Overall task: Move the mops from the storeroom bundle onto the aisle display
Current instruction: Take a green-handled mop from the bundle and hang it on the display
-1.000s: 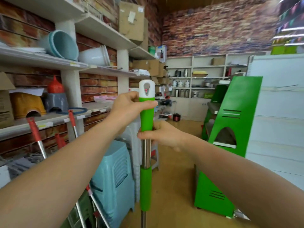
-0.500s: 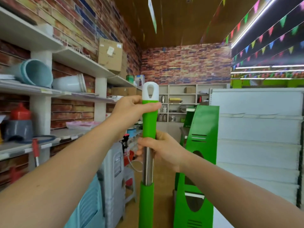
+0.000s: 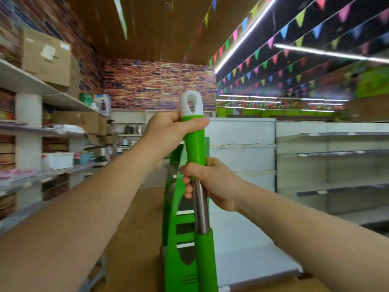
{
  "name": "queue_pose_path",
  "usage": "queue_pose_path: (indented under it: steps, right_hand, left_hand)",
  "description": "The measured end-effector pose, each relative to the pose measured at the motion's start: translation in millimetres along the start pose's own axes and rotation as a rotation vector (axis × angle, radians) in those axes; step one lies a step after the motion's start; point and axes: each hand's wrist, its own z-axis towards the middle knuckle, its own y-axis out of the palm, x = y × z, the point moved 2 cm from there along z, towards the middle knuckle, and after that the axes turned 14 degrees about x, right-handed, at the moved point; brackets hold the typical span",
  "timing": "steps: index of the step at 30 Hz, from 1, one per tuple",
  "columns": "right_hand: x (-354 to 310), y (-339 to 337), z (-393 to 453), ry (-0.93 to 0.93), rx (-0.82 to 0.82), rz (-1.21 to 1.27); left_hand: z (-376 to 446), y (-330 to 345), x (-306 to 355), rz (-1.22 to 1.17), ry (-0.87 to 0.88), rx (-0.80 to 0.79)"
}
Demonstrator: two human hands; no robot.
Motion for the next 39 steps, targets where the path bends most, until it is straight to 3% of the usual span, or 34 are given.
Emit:
queue_pose_path:
  steps: [16,28,39]
  right_hand:
    - [-43,-103,-165,-0.076,0.786,-0.278]
    - [-105,-213,-350,-0.102,1.111,-0.404]
    - [-181,-324,-503,-0.140,1.368,-0.498]
  left_hand:
    - [-109,123,78,-0.376,0.081,-0.517]
    - [-255,235,208,-0.600,0.096,-0.758]
    - [-379,348,339,-0.814,0.008,-0.908]
